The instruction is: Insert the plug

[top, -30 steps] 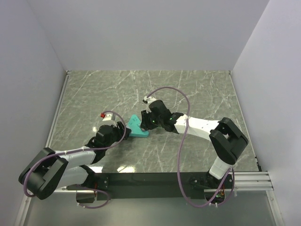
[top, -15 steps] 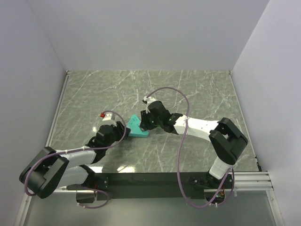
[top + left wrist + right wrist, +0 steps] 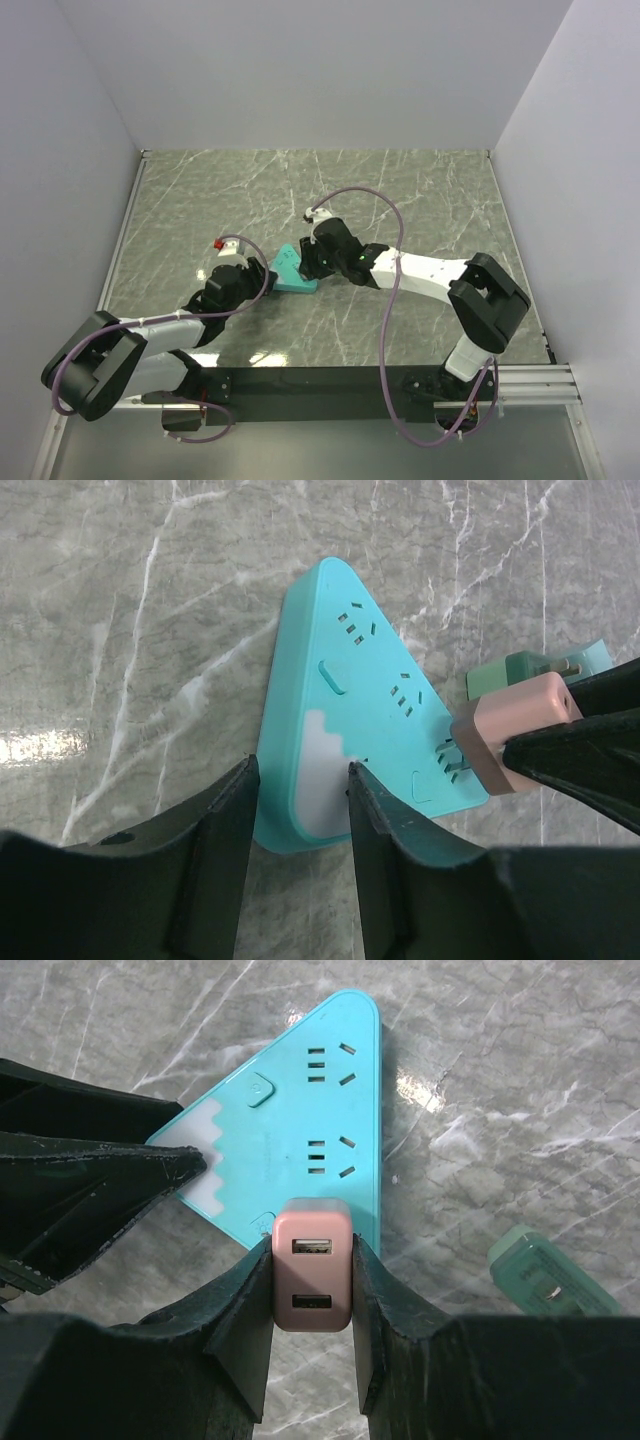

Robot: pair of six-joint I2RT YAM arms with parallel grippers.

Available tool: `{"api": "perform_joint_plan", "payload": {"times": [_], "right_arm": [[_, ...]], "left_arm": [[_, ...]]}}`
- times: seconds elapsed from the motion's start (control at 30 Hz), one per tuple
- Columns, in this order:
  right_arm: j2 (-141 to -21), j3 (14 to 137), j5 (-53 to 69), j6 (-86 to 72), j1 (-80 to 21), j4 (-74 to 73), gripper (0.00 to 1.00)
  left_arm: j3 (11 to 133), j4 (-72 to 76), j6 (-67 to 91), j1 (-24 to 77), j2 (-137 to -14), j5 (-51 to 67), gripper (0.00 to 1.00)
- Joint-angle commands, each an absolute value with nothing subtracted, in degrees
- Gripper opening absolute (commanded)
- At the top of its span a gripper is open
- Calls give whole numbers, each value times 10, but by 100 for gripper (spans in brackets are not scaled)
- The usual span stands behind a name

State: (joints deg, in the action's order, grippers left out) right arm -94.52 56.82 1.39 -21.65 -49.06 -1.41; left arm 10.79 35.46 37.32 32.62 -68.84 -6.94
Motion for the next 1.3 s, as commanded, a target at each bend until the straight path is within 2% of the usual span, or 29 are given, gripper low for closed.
{"api": "perform_joint_plan", "payload": {"times": [0.0,1.27], "right_arm": [[-919,557,1,-221,-498,-34,0],[-937,562,-45,-229,-524,-25,0]], "left_arm": [[120,339,374,330,-692,-67,45],[125,337,370,336,-697,-69,44]]}}
